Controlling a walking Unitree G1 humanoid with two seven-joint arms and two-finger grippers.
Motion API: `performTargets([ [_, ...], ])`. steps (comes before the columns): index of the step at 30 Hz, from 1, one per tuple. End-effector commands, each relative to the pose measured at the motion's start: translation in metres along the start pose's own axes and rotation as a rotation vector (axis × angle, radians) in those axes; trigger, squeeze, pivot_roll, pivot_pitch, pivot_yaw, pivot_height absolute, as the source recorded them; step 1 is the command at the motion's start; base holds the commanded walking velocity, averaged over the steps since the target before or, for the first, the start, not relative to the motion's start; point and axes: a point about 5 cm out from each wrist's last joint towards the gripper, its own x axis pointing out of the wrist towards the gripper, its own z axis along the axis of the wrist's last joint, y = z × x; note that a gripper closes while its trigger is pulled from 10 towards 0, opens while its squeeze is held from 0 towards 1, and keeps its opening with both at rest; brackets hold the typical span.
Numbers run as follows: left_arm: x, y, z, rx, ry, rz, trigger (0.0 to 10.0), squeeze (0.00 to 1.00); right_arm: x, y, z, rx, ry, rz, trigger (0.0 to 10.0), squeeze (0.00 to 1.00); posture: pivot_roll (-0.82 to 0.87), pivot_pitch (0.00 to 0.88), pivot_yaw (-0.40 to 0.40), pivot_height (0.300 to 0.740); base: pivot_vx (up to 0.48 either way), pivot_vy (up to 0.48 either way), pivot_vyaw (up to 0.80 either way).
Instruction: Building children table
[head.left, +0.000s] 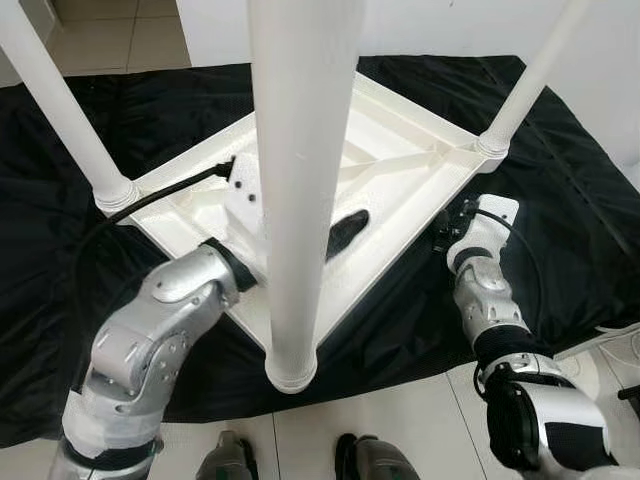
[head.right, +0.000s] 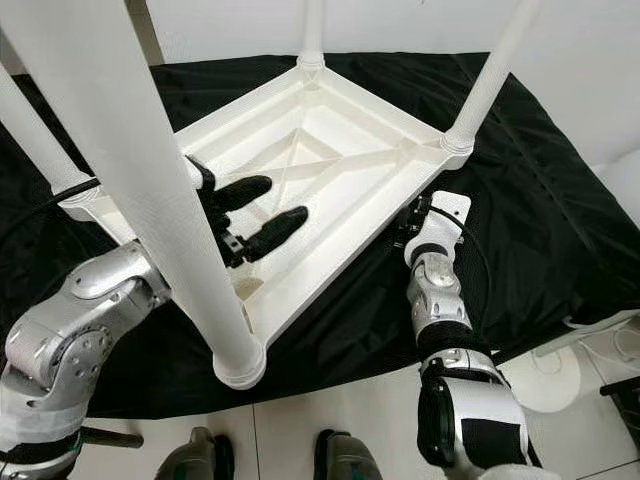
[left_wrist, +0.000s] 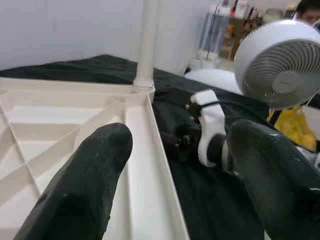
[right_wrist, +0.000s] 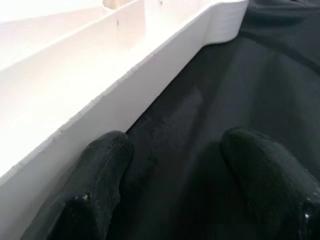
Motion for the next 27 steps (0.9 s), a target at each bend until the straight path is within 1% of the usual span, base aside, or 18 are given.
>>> performTargets([
  [1,0.002,-0.005,0.001,0.000,0.016,-0.003,10.0,0.00,0.001,0.009,0.001,-0.026,0.001,0.055,10.0,0.00,0.05,0.136,-0.016,0.740,0.000,0.000,0.00],
  [3,0.003,-0.008,0.001,0.003,0.032,0.001,10.0,0.00,0.002,0.010,0.002,-0.039,-0.001,0.070,10.0,0.00,0.05,0.136,-0.016,0.740,0.000,0.000,0.00],
  [4,0.008,-0.010,0.002,0.014,0.052,0.025,10.0,0.00,0.004,0.014,0.005,-0.047,-0.001,0.101,10.0,0.00,0.05,0.137,-0.021,0.740,0.000,0.000,0.00],
  [5,0.008,-0.010,0.002,0.014,0.052,0.025,10.0,0.00,0.004,0.014,0.005,-0.047,-0.001,0.101,10.0,0.00,0.05,0.137,-0.021,0.740,0.000,0.000,0.00],
  [7,0.019,-0.016,0.004,0.029,0.075,0.060,10.0,0.00,0.008,0.021,0.011,-0.064,-0.001,0.160,10.0,0.00,0.05,0.138,-0.021,0.740,0.000,0.000,0.00],
  [9,0.019,-0.016,0.004,0.029,0.075,0.060,10.0,0.00,0.008,0.021,0.011,-0.064,-0.001,0.160,10.0,0.00,0.05,0.138,-0.021,0.740,0.000,0.000,0.00],
  [10,0.021,-0.018,0.004,0.033,0.080,0.070,10.0,0.00,0.009,0.023,0.012,-0.067,0.001,0.180,10.0,0.00,0.05,0.138,-0.021,0.740,0.000,0.000,0.00],
  [14,0.029,-0.019,0.004,0.072,0.091,0.101,10.0,0.00,0.010,0.032,0.014,-0.101,0.006,0.229,10.0,0.00,0.05,0.140,-0.024,0.740,0.000,0.000,0.00],
  [16,0.037,-0.024,0.008,0.107,0.081,0.080,10.0,0.00,0.011,0.041,0.017,-0.121,0.005,0.267,10.0,0.00,0.04,0.145,-0.025,0.740,0.000,0.000,0.00],
  [19,0.039,-0.027,0.009,0.119,0.082,0.072,10.0,0.00,0.012,0.044,0.018,-0.128,0.005,0.278,10.0,0.00,0.04,0.146,-0.024,0.740,0.000,0.000,0.00],
  [23,0.045,-0.030,0.015,0.165,0.095,0.080,10.0,0.00,0.014,0.052,0.023,-0.141,0.004,0.299,10.0,0.00,0.04,0.150,-0.022,0.740,0.000,0.000,0.00],
  [27,0.047,-0.031,0.017,0.176,0.097,0.081,10.0,0.00,0.014,0.054,0.024,-0.143,0.003,0.303,10.0,0.00,0.04,0.151,-0.020,0.740,0.000,0.000,0.00],
])
